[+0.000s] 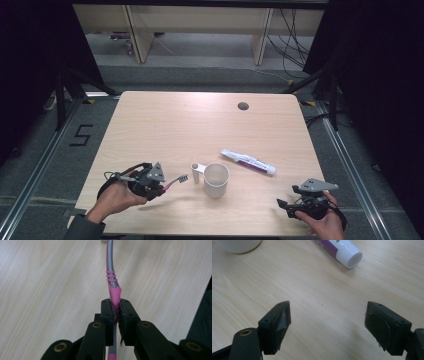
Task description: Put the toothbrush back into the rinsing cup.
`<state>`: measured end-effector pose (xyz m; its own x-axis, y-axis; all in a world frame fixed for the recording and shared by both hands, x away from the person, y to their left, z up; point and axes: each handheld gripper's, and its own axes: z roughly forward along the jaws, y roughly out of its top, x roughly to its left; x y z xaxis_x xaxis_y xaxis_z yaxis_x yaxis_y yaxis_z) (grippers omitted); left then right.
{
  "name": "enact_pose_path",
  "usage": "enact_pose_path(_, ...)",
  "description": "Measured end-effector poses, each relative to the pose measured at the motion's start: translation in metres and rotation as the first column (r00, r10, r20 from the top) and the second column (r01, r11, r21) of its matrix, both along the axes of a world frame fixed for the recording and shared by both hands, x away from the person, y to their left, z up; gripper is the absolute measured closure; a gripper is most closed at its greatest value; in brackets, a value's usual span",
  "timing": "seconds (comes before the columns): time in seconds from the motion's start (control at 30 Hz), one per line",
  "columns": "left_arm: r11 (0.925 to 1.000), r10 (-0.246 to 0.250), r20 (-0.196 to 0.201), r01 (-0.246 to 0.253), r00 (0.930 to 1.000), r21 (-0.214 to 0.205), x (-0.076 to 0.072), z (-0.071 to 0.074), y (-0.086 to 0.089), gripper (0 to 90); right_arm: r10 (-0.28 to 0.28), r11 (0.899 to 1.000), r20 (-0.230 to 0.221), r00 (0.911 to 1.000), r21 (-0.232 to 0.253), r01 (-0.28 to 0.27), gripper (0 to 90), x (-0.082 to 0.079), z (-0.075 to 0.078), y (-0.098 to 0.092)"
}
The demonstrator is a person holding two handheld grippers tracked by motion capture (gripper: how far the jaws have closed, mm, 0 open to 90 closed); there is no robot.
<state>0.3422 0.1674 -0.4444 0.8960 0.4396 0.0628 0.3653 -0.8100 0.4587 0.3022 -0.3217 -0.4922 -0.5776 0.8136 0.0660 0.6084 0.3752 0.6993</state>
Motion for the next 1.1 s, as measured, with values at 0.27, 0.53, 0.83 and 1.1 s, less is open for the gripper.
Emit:
enact_pose_path(0.27, 0.991, 0.052, 0.077, -0.042, 0.9956, -0.127, -0.002, 0.005, 0.005, 82.3, 0.016, 1.0, 0.011, 0.9998, -0.005, -0.016, 21.8, 0.002, 0.0, -0.001)
enact_pose_path(0.53, 0.974, 0.105, 0.132, -0.075, 0.9856, -0.214, 0.0, 0.005, 0.006, 82.3, 0.009, 1.0, 0.007, 0.9999, -0.008, -0.009, 21.8, 0.001, 0.001, -0.002)
enact_pose_path(0.83, 0.9532, 0.176, 0.182, -0.121, 0.9674, -0.277, 0.005, 0.001, 0.007, 82.3, 0.012, 1.0, 0.005, 0.9999, 0.001, -0.012, 21.8, 0.001, 0.0, -0.001)
enact_pose_path(1.1, 0.9036, 0.269, 0.194, -0.177, 0.9434, -0.39, 0.007, 0.004, 0.011, 82.3, 0.015, 1.0, 0.007, 0.9999, -0.009, -0.015, 21.9, 0.002, 0.0, -0.002)
